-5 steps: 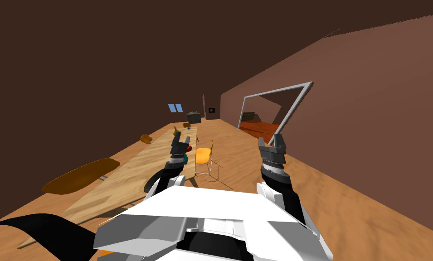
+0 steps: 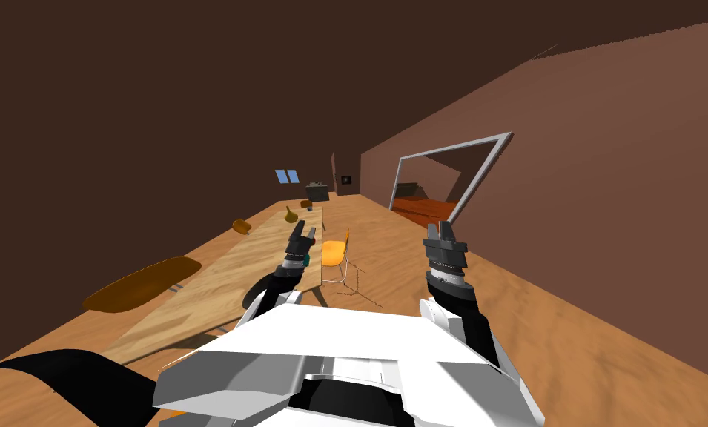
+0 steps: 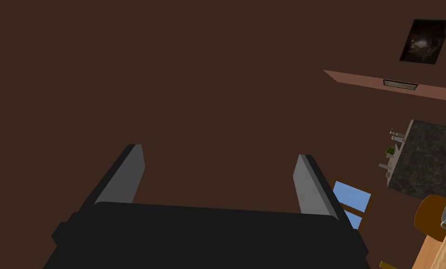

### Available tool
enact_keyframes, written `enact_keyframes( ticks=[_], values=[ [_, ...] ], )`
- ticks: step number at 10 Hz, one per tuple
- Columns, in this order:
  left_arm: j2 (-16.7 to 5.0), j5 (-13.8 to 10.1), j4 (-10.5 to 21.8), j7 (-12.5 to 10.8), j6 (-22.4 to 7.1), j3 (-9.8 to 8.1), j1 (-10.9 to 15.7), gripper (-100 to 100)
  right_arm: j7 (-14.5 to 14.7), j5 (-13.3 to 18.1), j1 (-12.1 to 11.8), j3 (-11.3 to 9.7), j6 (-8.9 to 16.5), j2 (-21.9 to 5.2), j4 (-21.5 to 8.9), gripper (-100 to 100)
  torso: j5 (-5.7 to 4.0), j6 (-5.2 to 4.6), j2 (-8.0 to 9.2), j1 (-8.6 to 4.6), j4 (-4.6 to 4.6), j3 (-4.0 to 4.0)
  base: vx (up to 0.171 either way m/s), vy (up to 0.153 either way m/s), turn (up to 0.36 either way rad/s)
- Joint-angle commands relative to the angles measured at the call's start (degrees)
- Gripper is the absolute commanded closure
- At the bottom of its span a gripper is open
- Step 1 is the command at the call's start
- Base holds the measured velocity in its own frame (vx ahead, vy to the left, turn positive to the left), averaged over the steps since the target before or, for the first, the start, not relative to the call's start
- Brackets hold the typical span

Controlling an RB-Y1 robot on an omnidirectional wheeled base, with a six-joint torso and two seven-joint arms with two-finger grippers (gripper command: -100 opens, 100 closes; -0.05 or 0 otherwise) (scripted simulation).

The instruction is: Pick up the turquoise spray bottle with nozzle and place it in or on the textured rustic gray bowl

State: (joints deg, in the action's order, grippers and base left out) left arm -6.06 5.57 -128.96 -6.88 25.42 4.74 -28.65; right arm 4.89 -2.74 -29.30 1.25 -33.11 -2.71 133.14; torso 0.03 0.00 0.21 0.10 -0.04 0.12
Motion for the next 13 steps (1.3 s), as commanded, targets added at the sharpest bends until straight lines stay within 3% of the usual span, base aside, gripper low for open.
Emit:
enact_keyframes(
  ticks=[1,7,8,13],
  values=[
    [-2.0,-0.6,1.7,0.9,-0.6,0.87,-0.3,-100,0.0,0.0,0.0,0.0,0.0,0.0,0.0,0,0.0,0.0,0.0,0.0,0.0,0.0,-0.056,0.015,-0.007],
    [-11.2,-2.7,9.4,4.3,-5.3,4.02,-1.4,-100,0.0,0.0,0.0,0.0,0.0,0.0,0.0,0,-0.01,0.0,-0.02,-0.03,0.0,-0.01,-0.051,0.014,-0.026],
    [-11.2,-2.7,9.4,4.3,-5.3,4.02,-1.4,-100,0.0,0.0,0.0,0.0,0.0,0.0,0.0,0,-0.01,0.0,-0.03,-0.03,0.0,-0.01,-0.027,0.006,-0.019],
    [-19.9,-3.9,17.4,6.9,-10.6,5.66,-2.8,-100,0.0,0.0,0.0,0.0,0.0,0.0,0.0,0,-0.03,0.0,-0.17,-0.14,0.03,-0.09,-0.012,-0.014,-0.064]
  ],
)
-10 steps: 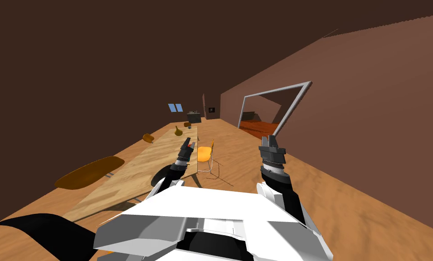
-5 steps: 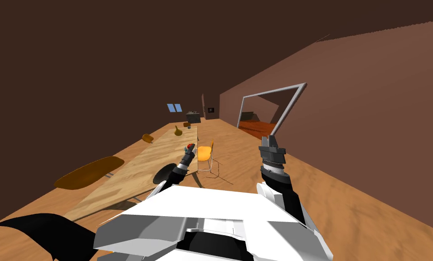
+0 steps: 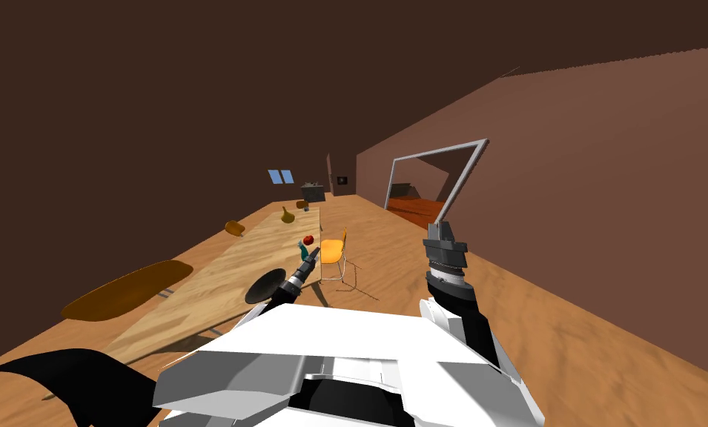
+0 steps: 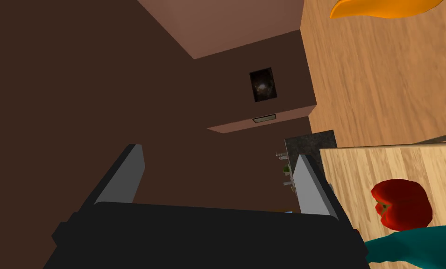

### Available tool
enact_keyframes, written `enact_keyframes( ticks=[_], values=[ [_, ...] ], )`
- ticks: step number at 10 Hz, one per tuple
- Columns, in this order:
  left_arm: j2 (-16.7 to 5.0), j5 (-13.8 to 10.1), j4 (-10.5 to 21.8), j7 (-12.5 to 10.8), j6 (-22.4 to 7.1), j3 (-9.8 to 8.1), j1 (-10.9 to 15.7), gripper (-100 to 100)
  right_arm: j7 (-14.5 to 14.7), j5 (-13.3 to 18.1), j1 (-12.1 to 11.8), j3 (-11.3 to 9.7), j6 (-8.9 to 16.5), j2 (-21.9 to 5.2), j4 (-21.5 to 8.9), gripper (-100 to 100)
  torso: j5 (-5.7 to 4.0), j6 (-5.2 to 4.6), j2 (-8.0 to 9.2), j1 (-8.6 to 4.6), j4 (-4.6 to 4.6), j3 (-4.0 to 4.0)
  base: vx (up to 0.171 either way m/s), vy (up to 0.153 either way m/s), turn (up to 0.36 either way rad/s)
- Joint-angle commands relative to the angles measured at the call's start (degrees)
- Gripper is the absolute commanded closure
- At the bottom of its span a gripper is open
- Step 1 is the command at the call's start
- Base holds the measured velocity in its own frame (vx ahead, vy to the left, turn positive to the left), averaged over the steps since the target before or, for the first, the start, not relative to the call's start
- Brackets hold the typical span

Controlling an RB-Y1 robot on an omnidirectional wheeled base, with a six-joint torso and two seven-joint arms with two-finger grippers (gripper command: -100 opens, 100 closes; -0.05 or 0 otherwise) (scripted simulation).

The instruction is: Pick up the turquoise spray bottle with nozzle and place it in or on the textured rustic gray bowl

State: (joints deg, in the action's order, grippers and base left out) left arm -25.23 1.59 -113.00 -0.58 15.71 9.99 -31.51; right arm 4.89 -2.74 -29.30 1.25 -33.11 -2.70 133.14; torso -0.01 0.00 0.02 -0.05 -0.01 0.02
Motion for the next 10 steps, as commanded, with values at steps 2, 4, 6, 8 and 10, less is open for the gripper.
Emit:
enact_keyframes(
  ticks=[2,4,6,8,10],
  values=[
    [-3.3,-0.1,3.8,1.0,-2.0,0.58,-0.2,-100,0.0,0.0,0.0,0.0,0.0,0.0,0.0,0,0.0,0.01,-0.02,0.0,0.0,-0.01,0.004,-0.019,-0.041],
    [-6.8,-0.2,7.5,1.8,-4.4,0.74,-0.9,-100,0.0,0.0,0.0,0.0,0.0,0.0,0.0,0,0.0,0.0,-0.07,-0.01,0.02,-0.04,0.018,-0.034,-0.099],
    [-10.7,-0.2,11.4,2.4,-6.7,0.67,-1.6,-100,0.0,0.0,0.0,0.0,0.0,0.0,0.0,0,-0.02,0.0,-0.14,-0.08,0.03,-0.08,0.038,-0.049,-0.102],
    [-13.2,-0.1,13.3,2.6,-7.9,0.55,-1.9,-100,0.0,0.0,0.0,0.0,0.0,0.0,0.0,0,-0.02,0.0,-0.22,-0.1,0.05,-0.12,0.043,-0.038,-0.077],
    [-15.1,0.0,15.2,2.9,-9.1,0.37,-2.2,-100,0.0,0.0,0.0,0.0,0.0,0.0,0.0,0,-0.02,0.0,-0.19,-0.07,0.04,-0.1,0.038,-0.033,-0.056]
  ],
)
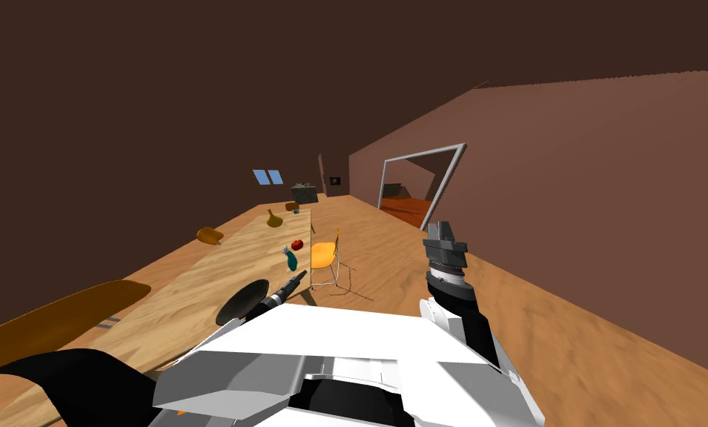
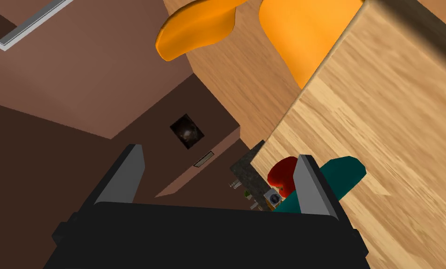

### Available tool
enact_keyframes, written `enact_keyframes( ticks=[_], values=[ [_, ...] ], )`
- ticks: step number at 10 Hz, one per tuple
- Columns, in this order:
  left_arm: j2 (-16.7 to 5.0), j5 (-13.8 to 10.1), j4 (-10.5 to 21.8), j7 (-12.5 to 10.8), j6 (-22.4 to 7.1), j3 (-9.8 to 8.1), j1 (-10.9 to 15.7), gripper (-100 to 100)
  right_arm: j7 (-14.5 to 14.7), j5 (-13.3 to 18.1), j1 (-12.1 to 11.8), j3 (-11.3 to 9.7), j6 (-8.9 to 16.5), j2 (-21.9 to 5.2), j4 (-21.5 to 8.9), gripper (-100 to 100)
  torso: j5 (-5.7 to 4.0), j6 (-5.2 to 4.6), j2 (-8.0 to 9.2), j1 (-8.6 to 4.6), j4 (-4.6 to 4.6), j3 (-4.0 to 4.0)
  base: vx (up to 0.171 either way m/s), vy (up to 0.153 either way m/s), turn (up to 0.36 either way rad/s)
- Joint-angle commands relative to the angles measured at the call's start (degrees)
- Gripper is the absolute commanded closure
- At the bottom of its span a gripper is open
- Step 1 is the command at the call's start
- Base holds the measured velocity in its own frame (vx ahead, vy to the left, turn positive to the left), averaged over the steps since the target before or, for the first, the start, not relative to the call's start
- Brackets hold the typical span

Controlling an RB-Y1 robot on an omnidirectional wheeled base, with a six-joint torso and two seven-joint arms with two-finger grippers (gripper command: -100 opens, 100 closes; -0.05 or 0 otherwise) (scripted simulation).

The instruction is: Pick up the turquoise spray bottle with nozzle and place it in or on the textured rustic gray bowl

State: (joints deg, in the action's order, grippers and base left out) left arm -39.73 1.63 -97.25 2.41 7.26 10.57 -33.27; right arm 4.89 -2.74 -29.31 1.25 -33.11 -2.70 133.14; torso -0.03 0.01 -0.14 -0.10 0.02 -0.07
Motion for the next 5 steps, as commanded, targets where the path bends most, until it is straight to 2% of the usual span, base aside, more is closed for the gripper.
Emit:
enact_keyframes(
  ticks=[1,2,3,5],
  values=[
    [-2.5,0.1,1.3,0.0,-1.8,-0.44,-0.8,-100,0.0,0.0,0.0,0.0,0.0,0.0,0.0,0,0.0,0.0,0.0,0.0,0.0,0.0,0.032,-0.031,-0.084],
    [-4.4,0.2,3.0,0.2,-3.0,-0.73,-1.2,-100,0.0,0.0,0.0,0.0,0.0,0.0,0.0,0,0.0,-0.01,0.01,0.0,0.0,0.01,0.055,-0.051,-0.123],
    [-4.4,0.2,3.1,0.2,-3.0,-0.73,-1.2,-100,0.0,0.0,0.0,0.0,0.0,0.0,0.0,0,-0.01,-0.01,-0.05,-0.06,0.01,-0.02,0.05,-0.039,-0.041],
    [-8.1,0.7,6.5,0.3,-5.2,-1.44,-1.8,-100,0.0,0.0,0.0,0.0,0.0,0.0,0.0,0,0.0,-0.01,-0.07,-0.02,0.01,-0.04,0.065,-0.042,-0.107]
  ],
)
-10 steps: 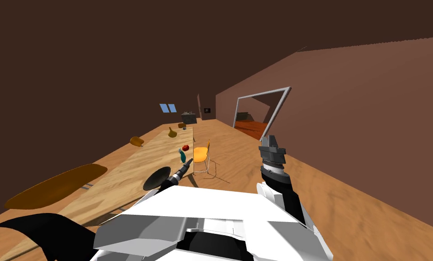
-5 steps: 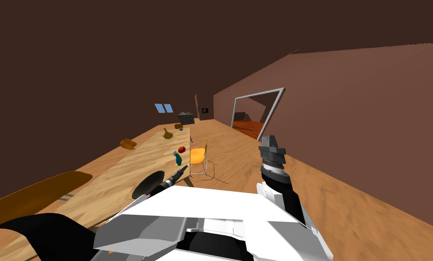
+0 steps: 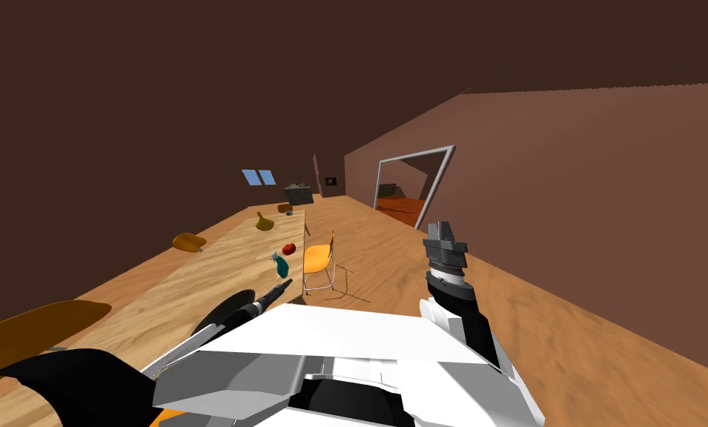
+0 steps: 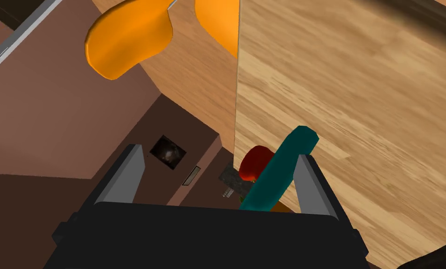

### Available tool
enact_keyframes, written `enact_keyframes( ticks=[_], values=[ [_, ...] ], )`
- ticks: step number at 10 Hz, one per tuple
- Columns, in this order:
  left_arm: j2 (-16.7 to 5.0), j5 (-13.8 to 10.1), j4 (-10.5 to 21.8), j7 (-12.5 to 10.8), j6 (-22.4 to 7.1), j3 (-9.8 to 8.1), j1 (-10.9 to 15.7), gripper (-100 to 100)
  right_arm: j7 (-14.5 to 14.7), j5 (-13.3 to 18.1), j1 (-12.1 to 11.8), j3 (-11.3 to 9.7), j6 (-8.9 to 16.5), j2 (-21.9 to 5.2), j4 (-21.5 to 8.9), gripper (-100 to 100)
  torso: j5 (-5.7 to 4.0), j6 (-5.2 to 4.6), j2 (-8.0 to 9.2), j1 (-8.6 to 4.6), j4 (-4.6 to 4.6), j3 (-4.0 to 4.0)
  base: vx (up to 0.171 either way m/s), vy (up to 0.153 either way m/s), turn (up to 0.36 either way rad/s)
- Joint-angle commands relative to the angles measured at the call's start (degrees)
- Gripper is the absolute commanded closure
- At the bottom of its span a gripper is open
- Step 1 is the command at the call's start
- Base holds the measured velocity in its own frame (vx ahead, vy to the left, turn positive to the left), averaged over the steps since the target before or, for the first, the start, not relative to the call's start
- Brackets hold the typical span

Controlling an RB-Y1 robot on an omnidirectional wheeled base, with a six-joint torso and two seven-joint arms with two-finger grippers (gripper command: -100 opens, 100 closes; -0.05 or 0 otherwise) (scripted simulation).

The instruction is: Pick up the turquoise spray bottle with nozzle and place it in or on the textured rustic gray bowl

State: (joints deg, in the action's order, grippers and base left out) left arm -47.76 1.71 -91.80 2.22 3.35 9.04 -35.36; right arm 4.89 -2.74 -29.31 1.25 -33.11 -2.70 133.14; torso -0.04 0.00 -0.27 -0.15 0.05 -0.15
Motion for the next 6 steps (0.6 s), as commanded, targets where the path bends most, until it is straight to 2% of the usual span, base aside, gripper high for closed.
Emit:
enact_keyframes(
  ticks=[1,6],
  values=[
    [-1.8,0.8,2.9,0.5,-2.4,-0.34,0.0,-100,0.0,0.0,0.0,0.0,0.0,0.0,0.0,0,0.0,0.0,0.0,0.0,0.0,0.0,0.106,-0.065,-0.131],
    [-9.2,2.4,10.2,0.2,-7.0,-2.84,-1.5,-100,0.0,0.0,0.0,0.0,0.0,0.0,0.0,0,-0.02,0.0,-0.16,-0.11,0.03,-0.09,0.106,-0.067,-0.119]
  ],
)
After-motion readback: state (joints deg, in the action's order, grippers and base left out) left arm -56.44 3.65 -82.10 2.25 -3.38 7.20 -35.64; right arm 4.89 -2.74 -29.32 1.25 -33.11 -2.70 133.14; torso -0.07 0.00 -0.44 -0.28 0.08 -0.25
